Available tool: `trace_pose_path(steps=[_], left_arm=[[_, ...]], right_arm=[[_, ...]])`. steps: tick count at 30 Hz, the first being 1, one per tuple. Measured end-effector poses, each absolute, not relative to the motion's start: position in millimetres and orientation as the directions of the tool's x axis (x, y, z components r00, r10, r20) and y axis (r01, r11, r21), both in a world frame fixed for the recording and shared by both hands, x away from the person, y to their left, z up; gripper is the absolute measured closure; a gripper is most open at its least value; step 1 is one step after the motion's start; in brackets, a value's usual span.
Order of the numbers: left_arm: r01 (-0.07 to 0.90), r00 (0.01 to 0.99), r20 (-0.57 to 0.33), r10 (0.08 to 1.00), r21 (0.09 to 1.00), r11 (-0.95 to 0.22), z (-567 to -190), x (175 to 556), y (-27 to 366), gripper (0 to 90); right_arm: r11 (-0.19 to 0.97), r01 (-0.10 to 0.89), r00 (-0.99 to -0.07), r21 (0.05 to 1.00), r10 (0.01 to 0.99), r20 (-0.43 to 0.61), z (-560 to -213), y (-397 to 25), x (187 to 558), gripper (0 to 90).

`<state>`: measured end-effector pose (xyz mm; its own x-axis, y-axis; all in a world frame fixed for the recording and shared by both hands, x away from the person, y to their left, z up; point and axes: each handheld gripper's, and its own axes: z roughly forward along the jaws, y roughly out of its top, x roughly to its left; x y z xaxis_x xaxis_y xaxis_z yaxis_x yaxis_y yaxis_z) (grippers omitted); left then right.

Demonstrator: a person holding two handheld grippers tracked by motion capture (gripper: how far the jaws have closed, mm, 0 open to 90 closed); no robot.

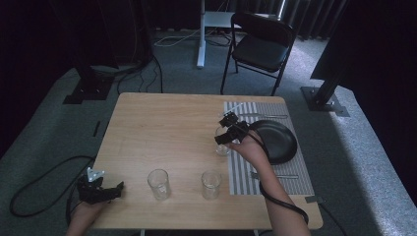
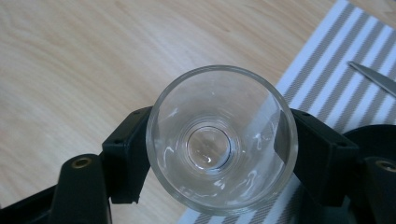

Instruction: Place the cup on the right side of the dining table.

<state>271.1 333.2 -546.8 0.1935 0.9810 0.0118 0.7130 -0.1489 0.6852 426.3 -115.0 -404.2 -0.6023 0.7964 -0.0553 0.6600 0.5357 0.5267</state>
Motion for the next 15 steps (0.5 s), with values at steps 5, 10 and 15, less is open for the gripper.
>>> trace_pose_path(steps=[5,10,15], left_arm=[[0.713,0.193,0.012,0.981,0.685,-0.149,-547,271,333,0.6],[0.713,0.194,0.012,0.981,0.685,-0.149,-547,271,333,0.6],[0.713,0.194,0.012,0.981,0.685,-0.149,-547,271,333,0.6]], right_arm=[[0.528,0.672,-0.587,0.519,0.808,-0.061,-404,-119,435,27.8],[0.516,0.687,-0.568,0.512,0.820,-0.064,-405,-123,444,27.8],[0.509,0.696,-0.557,0.507,0.828,-0.067,-404,-125,452,27.8]])
